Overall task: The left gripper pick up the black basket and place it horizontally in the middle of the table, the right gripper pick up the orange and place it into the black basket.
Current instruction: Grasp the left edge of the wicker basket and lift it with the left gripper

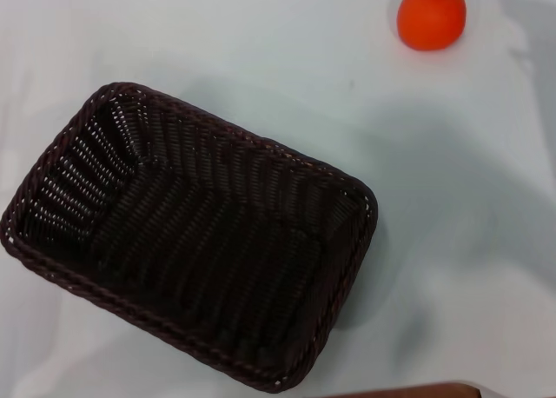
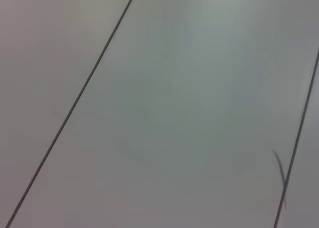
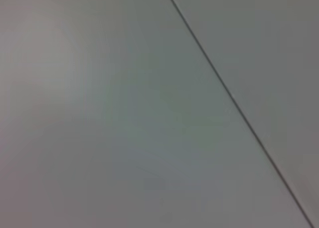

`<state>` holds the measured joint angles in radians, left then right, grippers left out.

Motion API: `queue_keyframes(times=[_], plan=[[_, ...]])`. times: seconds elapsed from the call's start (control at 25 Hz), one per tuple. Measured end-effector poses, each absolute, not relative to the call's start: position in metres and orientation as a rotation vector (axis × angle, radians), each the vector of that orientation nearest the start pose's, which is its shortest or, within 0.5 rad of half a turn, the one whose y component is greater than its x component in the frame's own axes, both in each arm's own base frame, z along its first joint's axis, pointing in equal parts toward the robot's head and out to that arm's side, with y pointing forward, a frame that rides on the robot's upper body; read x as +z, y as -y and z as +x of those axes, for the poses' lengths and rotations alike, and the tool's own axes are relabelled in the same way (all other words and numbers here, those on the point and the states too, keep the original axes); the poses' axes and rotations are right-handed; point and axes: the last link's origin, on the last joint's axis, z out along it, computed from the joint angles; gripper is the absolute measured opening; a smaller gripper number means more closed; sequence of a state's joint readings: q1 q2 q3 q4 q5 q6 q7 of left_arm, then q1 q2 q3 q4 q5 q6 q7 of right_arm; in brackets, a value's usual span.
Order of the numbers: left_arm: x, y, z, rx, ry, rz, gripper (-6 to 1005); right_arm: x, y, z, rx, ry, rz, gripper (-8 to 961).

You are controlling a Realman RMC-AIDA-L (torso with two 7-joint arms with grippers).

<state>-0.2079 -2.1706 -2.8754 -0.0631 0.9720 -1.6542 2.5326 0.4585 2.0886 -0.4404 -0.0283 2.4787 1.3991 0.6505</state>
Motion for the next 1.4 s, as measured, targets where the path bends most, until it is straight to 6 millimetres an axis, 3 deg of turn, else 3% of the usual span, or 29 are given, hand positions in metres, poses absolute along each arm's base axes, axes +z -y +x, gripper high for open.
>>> queue_keyframes(times=[0.52,0.72,0.88,1.16,1.4], plan=[[0.042,-0.217,-0.353,-1.249,0.616,-1.137,781,0.067,-0.31,0.362,-1.549,1.134,-0.79,928],[0.068,-0.221,-0.347,-1.369,0.615,-1.384,780,0.071,-0.302,0.369,-1.53,1.108,-0.812,928],[0.105,-0.227,-0.337,-1.37,0.638,-1.618,779,0.075,-0.298,0.374,-1.512,1.089,-0.828,927],[0.156,-0.24,-0.301,-1.202,0.75,-1.992,783,0.077,-0.293,0.377,-1.489,1.08,-0.839,927],[0.183,-0.256,-0.252,-0.807,0.856,-2.265,790,0.078,-0.291,0.379,-1.474,1.059,-0.853,927]])
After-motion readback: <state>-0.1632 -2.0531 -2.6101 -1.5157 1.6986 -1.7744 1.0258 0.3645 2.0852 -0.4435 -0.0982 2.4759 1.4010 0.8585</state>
